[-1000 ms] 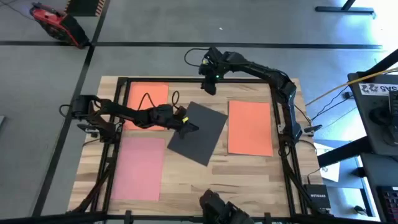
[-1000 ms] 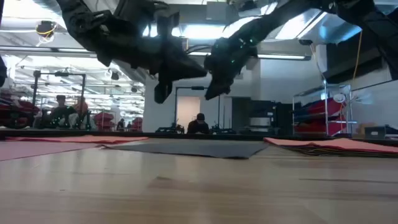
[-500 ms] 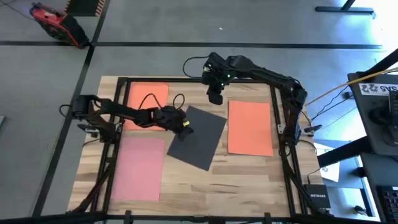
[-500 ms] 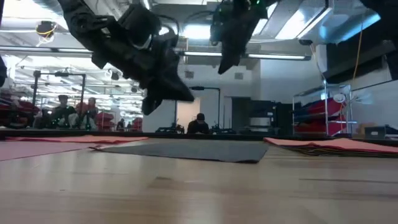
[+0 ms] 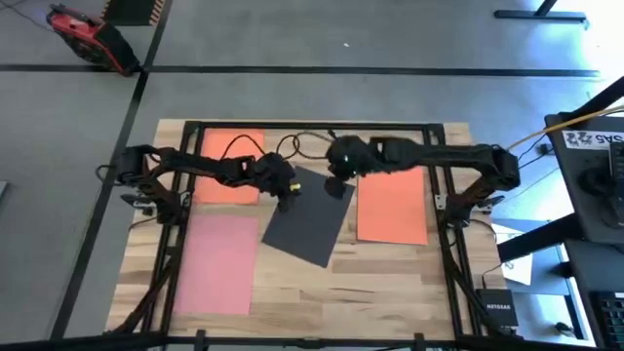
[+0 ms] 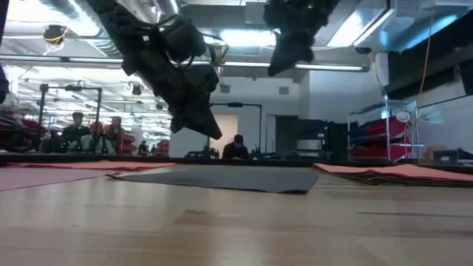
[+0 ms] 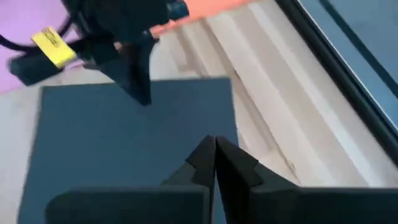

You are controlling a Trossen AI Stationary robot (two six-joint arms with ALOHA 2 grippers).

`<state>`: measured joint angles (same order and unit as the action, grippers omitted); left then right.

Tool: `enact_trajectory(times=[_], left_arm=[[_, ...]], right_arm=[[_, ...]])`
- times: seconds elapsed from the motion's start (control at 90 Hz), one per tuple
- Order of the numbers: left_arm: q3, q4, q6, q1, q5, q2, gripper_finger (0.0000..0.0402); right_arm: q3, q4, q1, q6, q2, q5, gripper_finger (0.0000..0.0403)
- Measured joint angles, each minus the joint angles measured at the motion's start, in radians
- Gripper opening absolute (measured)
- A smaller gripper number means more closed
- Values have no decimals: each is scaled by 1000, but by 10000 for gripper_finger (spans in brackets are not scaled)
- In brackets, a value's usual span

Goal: Organize paper
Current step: Move the black color paper to the top center of the table

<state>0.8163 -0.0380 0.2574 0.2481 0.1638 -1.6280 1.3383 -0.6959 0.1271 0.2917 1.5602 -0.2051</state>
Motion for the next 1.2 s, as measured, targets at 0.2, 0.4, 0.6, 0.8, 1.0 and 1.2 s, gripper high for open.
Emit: enact_trajectory(times=[0.2, 0.4, 0.6, 0.8, 1.0, 1.2], left_arm=[[85, 115, -83, -15, 9, -101, 0], [111, 138, -51, -16, -67, -169, 0], [114, 123, 4, -9, -105, -209, 0], [115, 146, 82, 17, -197, -211, 0], [114, 153, 110, 58, -244, -212, 0], [113, 155, 90, 116, -274, -213, 0]], right_arm=[[-28, -49, -79, 142, -6, -115, 0], [-27, -111, -124, 226, -19, -174, 0], [-26, -153, -128, 253, -40, -199, 0], [-26, -154, -128, 254, -44, -204, 0], [-26, -155, -128, 254, -44, -204, 0], [-26, -160, -128, 254, -44, -203, 0]])
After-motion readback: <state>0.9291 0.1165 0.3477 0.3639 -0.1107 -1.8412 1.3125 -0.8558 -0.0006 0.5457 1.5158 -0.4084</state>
